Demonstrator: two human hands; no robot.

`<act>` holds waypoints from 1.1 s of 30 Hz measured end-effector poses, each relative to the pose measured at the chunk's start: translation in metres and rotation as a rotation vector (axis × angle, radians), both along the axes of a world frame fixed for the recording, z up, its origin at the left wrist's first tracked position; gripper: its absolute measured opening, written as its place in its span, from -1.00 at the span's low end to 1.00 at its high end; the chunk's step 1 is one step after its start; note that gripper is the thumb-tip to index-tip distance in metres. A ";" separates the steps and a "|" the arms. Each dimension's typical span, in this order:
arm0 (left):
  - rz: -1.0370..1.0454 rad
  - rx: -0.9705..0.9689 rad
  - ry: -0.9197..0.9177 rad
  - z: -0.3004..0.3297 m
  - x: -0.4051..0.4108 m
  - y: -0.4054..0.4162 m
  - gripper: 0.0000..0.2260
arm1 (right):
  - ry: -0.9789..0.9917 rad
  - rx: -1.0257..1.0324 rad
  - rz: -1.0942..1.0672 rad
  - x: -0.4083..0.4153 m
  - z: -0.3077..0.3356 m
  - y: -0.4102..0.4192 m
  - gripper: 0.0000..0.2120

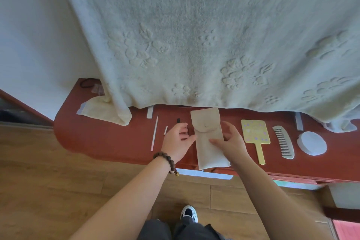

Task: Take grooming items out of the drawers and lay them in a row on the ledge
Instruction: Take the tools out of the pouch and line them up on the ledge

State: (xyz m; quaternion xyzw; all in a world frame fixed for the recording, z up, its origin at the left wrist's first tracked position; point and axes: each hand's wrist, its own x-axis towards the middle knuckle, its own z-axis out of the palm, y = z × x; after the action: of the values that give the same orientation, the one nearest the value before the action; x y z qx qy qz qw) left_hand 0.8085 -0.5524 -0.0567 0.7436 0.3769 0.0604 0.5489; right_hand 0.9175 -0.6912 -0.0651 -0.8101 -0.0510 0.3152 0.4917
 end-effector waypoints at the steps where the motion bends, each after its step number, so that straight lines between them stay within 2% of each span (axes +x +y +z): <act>1: -0.002 -0.113 -0.010 0.004 0.000 -0.002 -0.48 | 0.018 0.062 0.007 -0.005 0.004 -0.004 -0.34; 4: 0.008 -0.444 -0.120 0.014 -0.004 -0.009 -0.57 | 0.058 0.216 0.022 -0.023 0.021 -0.011 -0.38; 5: 0.002 -0.488 -0.159 0.018 -0.006 -0.011 -0.63 | 0.059 0.245 0.023 -0.029 0.025 -0.012 -0.38; 8: -0.047 -0.454 -0.225 0.029 -0.017 -0.012 -0.70 | -0.047 0.205 0.071 -0.044 0.041 -0.014 -0.43; 11: -0.105 -0.463 -0.245 0.040 -0.032 -0.009 -0.67 | -0.337 0.132 0.111 -0.051 0.053 -0.021 -0.41; 14: -0.138 -0.499 -0.235 0.050 -0.048 -0.004 -0.68 | -0.763 0.050 0.192 -0.050 0.062 -0.028 -0.37; 17: -0.172 -0.552 -0.225 0.058 -0.066 0.003 -0.69 | -1.165 0.060 0.388 -0.049 0.070 -0.023 -0.58; 20: -0.206 -0.549 -0.226 0.065 -0.080 0.002 -0.67 | -1.327 0.118 0.545 -0.059 0.074 -0.018 -0.75; 24: -0.230 -0.319 -0.219 0.070 -0.092 -0.005 -0.66 | -1.316 0.184 0.525 -0.075 0.085 -0.018 -0.77; 27: -0.242 -0.234 -0.212 0.070 -0.097 -0.011 -0.68 | -1.255 0.157 0.494 -0.083 0.094 -0.022 -0.79; 30: -0.268 -0.206 -0.185 0.066 -0.102 -0.017 -0.67 | -0.888 0.168 0.174 -0.084 0.111 -0.027 -0.88; 33: -0.332 -0.232 -0.179 0.066 -0.107 -0.022 -0.65 | -0.528 0.237 -0.129 -0.065 0.125 -0.032 -0.89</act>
State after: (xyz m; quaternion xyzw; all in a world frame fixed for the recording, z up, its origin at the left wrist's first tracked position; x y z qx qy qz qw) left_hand 0.7016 -0.5745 0.0096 0.7191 0.2032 -0.0088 0.6644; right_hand 0.8525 -0.7232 0.0595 -0.8026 -0.1619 0.0533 0.5716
